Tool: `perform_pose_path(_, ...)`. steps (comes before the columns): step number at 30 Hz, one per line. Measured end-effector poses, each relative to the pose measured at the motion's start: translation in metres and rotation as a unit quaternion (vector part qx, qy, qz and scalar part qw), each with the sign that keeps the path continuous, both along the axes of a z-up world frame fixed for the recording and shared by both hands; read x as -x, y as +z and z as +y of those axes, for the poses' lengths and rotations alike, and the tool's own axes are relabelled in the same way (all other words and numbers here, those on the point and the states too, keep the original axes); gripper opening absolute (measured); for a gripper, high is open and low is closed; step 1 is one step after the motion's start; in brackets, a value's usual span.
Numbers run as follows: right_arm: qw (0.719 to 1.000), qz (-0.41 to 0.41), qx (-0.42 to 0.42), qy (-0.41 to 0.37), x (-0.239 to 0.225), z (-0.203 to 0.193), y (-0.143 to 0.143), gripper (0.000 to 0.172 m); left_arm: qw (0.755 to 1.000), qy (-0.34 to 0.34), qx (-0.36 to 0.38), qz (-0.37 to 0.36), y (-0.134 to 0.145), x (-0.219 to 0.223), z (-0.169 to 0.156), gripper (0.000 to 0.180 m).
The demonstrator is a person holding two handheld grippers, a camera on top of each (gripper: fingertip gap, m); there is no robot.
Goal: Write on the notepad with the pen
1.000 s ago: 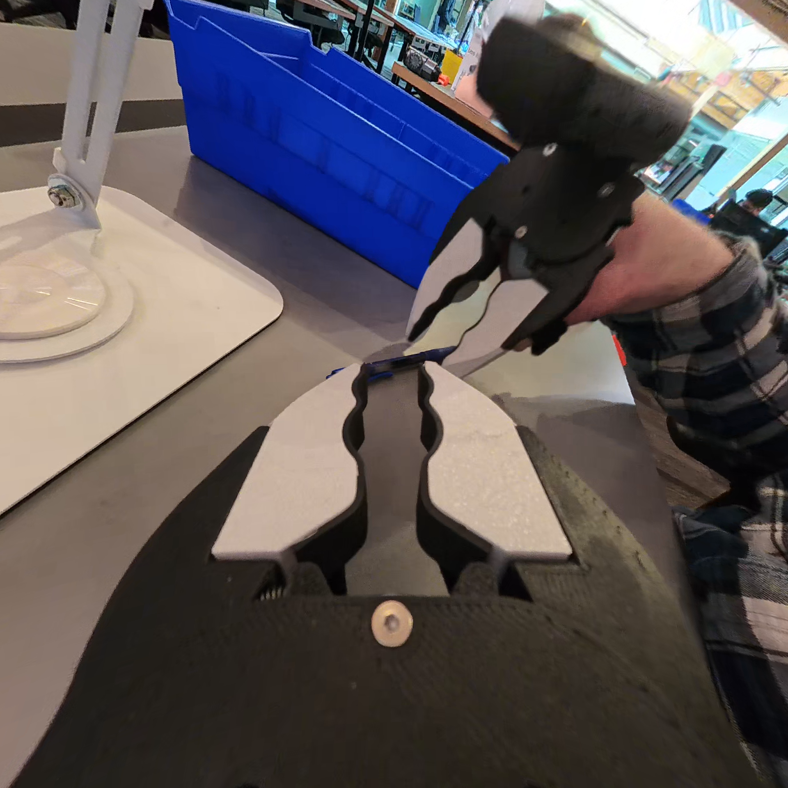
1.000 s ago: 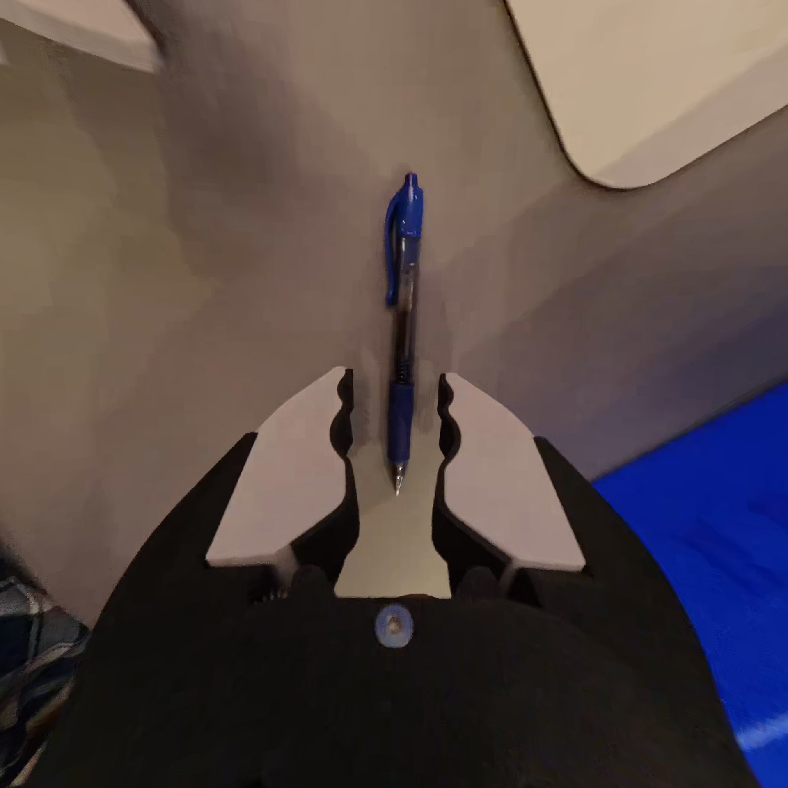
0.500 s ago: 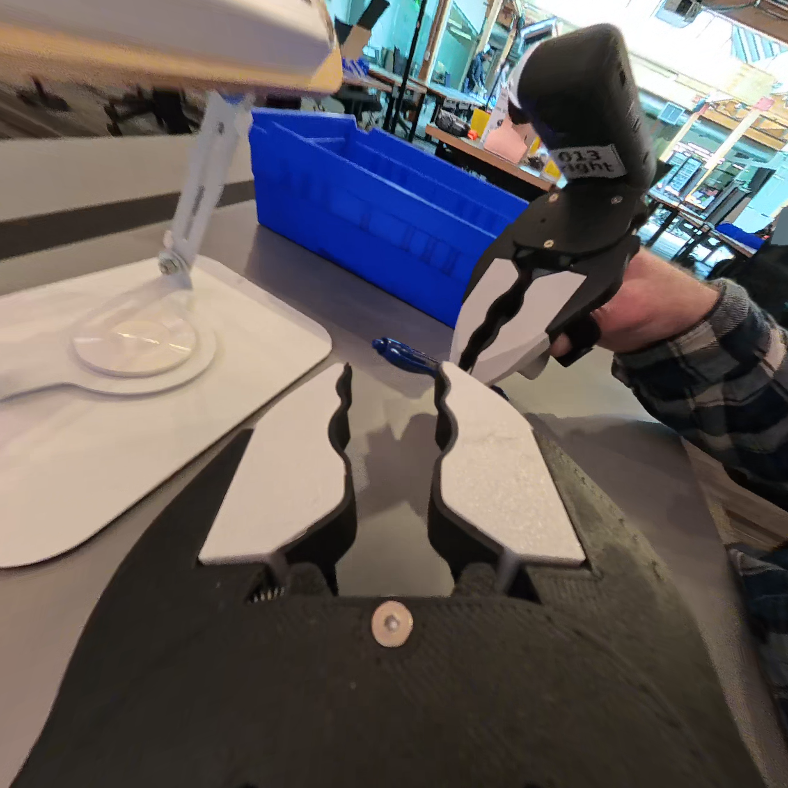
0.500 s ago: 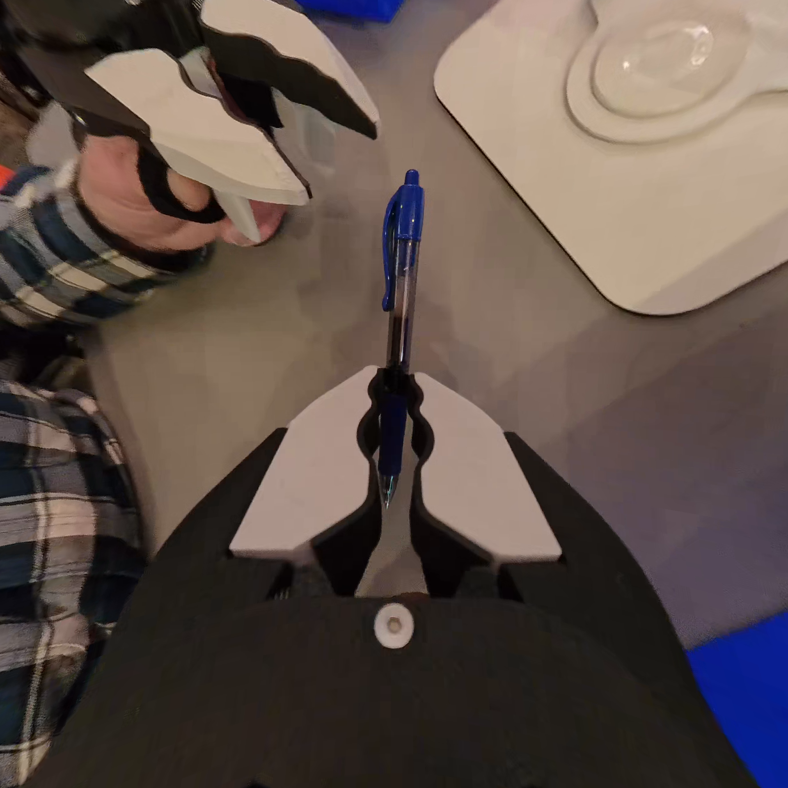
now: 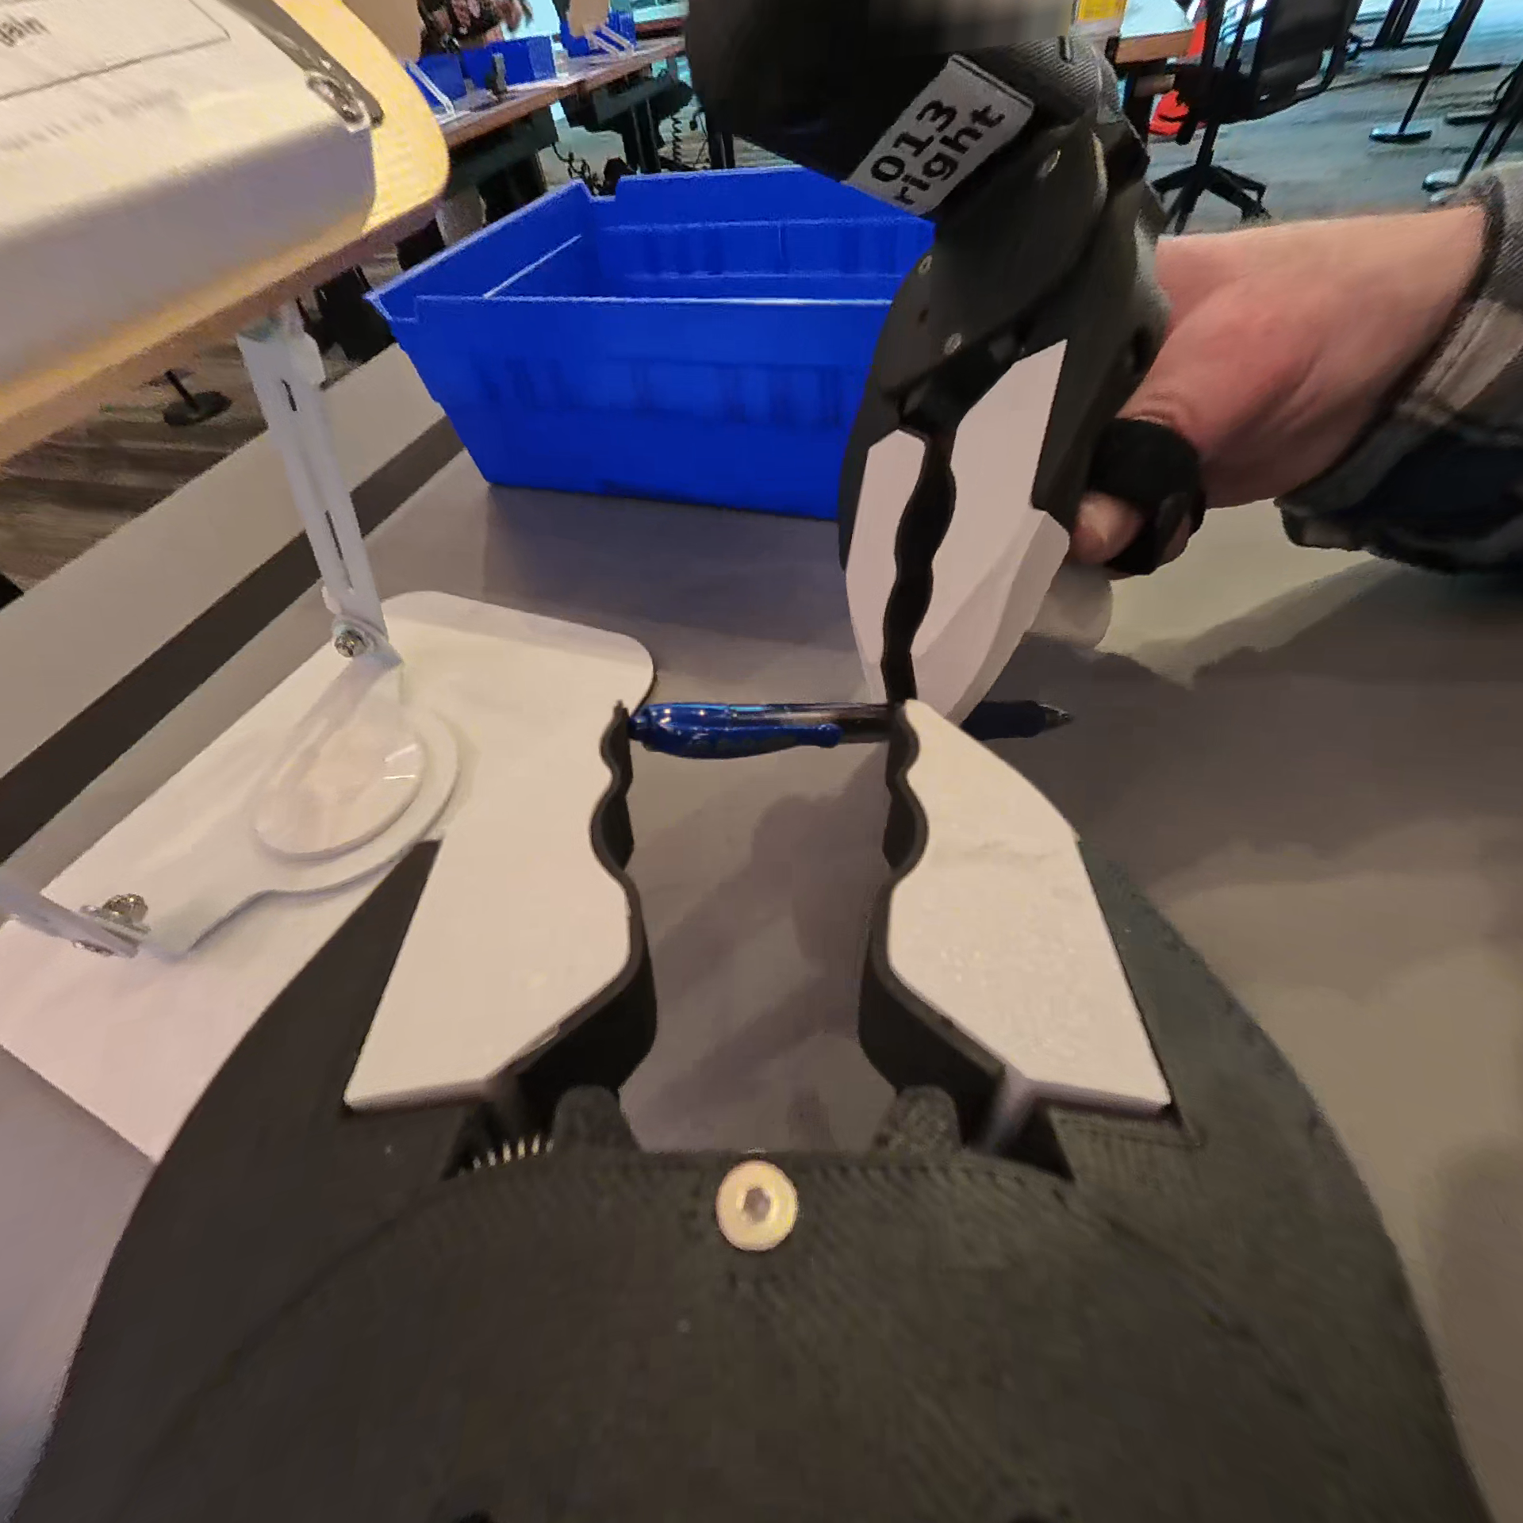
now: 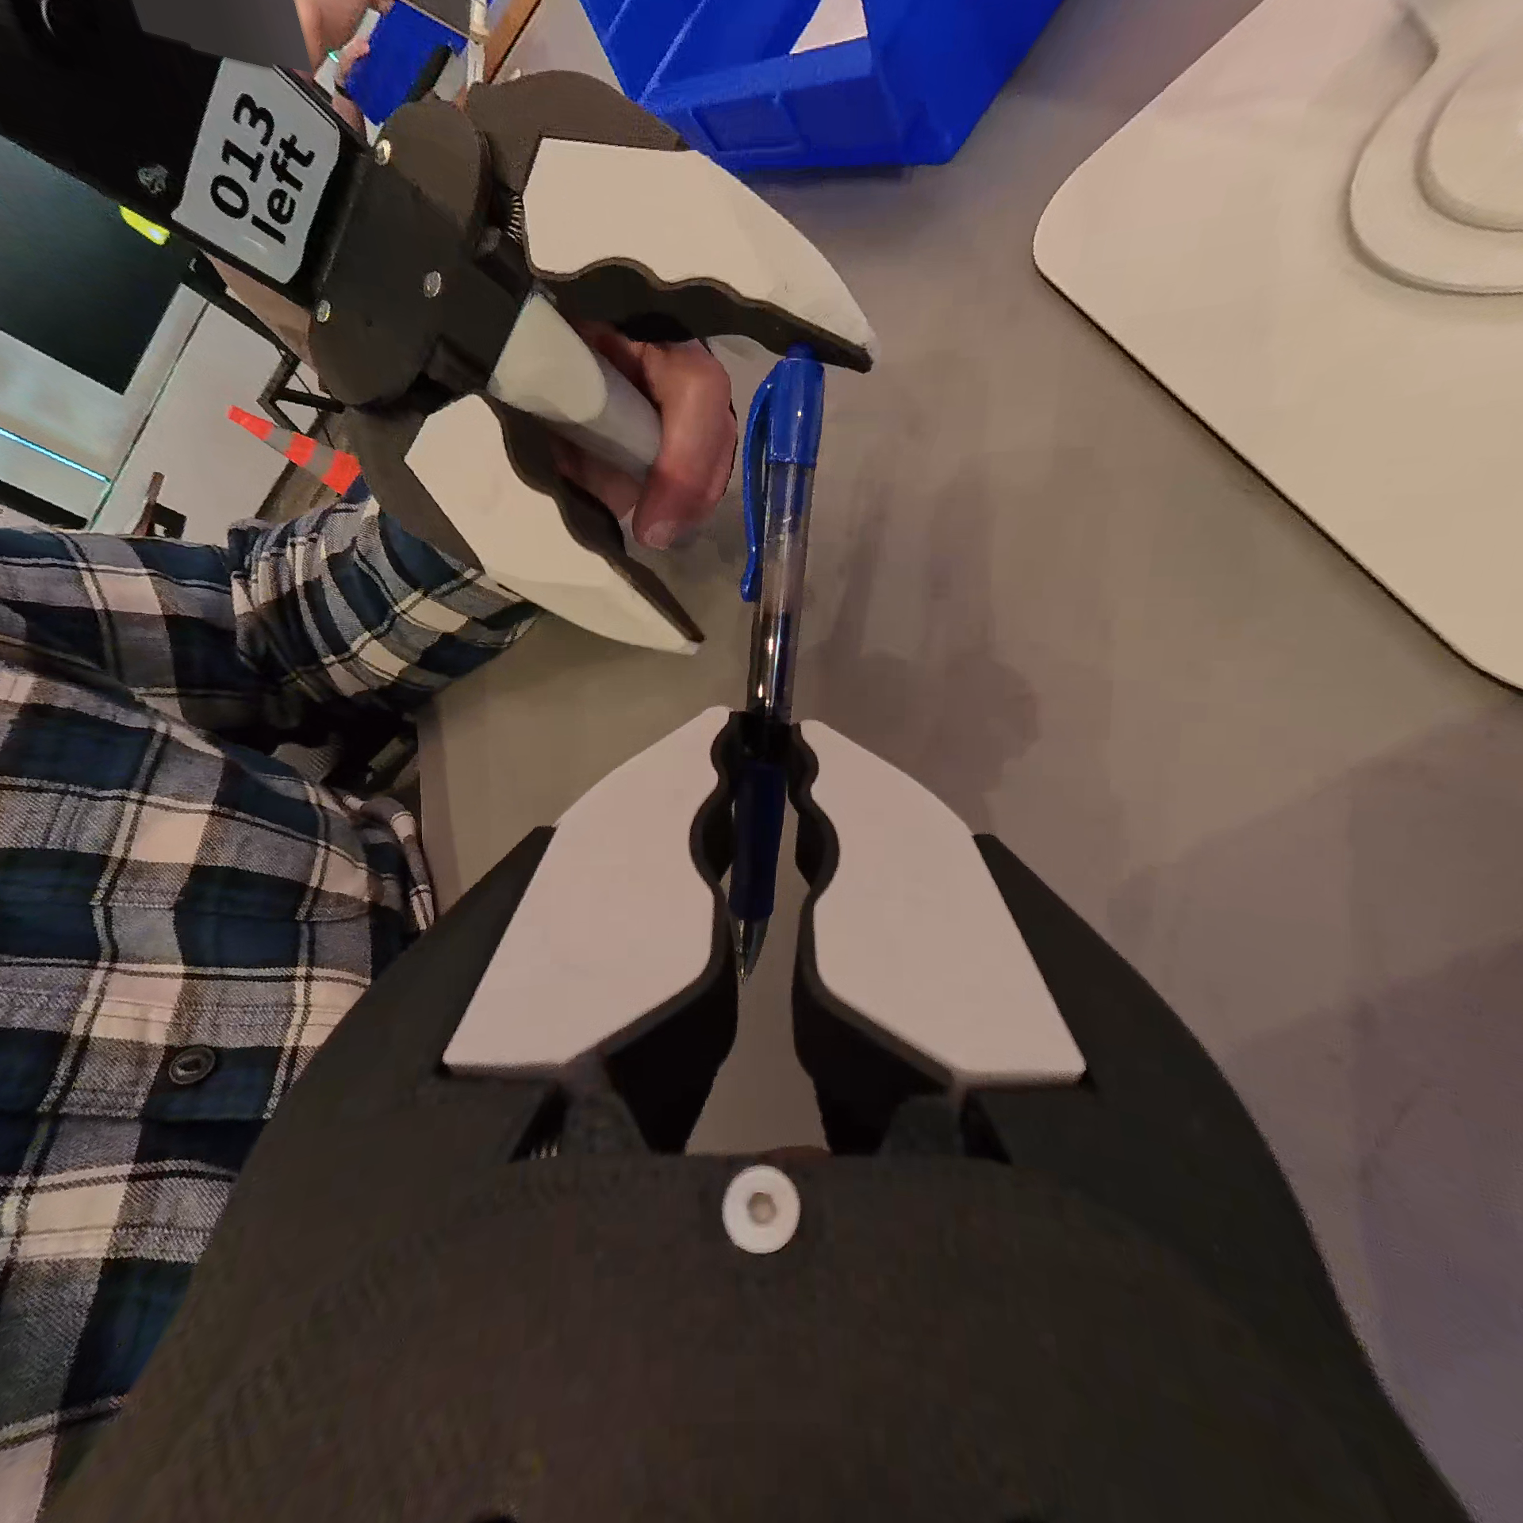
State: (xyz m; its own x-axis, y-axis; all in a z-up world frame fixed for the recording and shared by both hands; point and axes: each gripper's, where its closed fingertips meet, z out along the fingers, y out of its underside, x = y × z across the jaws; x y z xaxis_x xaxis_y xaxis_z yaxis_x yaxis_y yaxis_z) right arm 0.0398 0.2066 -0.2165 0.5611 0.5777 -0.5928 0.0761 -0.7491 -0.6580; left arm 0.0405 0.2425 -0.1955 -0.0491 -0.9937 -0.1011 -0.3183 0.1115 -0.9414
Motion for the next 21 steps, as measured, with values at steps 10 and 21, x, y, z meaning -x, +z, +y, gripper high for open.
perform_pose_path(10,1.0,-0.001,0.006,-0.005,0.004,-0.001,-0.008,0.01,1.0,0.017,-0.009,0.021,-0.01,-0.006,0.0,0.058)
perform_pose_path(21,1.0,-0.015,-0.005,-0.019,-0.004,0.001,-0.006,0.01,0.999,0.042,-0.004,-0.001,-0.004,-0.004,0.011,0.055)
